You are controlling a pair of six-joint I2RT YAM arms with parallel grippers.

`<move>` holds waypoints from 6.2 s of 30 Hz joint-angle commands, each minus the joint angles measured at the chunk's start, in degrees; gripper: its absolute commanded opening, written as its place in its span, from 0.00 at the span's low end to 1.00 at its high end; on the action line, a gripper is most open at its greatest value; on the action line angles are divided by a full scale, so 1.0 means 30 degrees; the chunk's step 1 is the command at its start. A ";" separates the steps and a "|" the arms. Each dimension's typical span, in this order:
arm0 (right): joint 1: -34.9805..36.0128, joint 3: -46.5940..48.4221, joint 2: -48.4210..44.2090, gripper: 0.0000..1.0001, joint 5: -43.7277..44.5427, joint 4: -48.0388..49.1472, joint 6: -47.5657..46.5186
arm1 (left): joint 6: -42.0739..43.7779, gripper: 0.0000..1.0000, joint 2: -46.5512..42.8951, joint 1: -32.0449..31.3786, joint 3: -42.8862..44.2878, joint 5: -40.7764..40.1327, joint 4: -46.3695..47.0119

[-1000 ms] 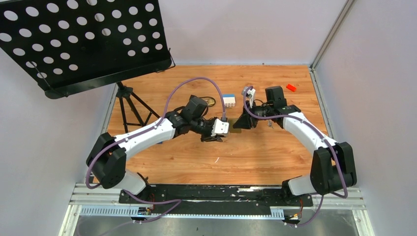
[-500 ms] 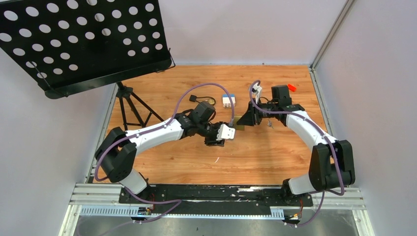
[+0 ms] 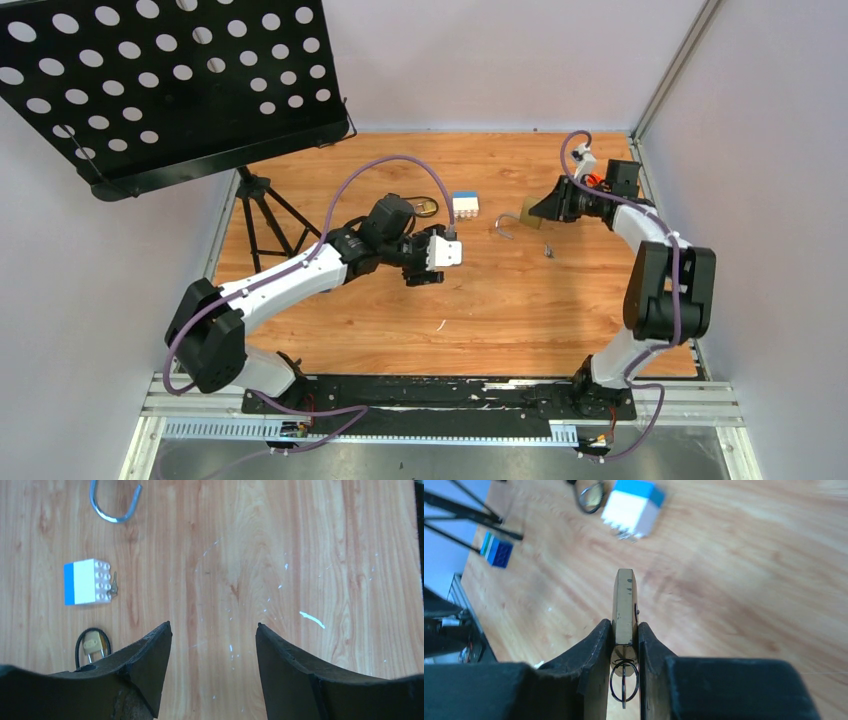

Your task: Unlock with the key

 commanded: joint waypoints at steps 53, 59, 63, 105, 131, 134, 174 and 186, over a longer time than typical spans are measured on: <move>-0.2235 0.3478 -0.0932 1.00 0.4323 0.1083 -0.1199 | -0.5147 1.00 -0.4084 0.1111 -0.3521 -0.6082 0.5043; -0.2250 0.2139 -0.4617 1.00 0.4351 0.1016 -0.2179 | -0.5487 1.00 -0.4207 0.1111 -0.4388 -0.6202 0.6476; -0.2249 0.1630 -0.6842 1.00 0.4073 0.0877 -0.2207 | -0.6825 1.00 -0.4332 0.1126 -0.5202 -0.7138 0.8298; -0.1635 -0.3230 -1.2200 1.00 0.0817 -0.0783 -0.2016 | -0.5127 0.85 1.5113 0.4896 1.5413 -0.8500 -0.6184; -0.1606 -0.3396 -1.1800 1.00 0.0766 -0.0941 -0.2191 | -0.4851 0.68 1.7170 0.5958 1.6748 -0.4888 -0.8336; -0.1605 -0.3395 -1.1651 1.00 0.0724 -0.0969 -0.2192 | -0.4817 0.63 1.6389 0.6031 1.5419 -0.4390 -0.8100; -0.1605 -0.3317 -1.1372 1.00 0.0398 -0.1134 -0.2140 | -0.5567 0.17 1.0368 -0.0471 0.6348 -0.3025 -0.6185; -0.1605 -0.3302 -1.1144 1.00 0.0539 -0.1243 -0.2282 | -0.5699 0.71 0.6540 0.0784 0.5002 -0.4320 -0.4991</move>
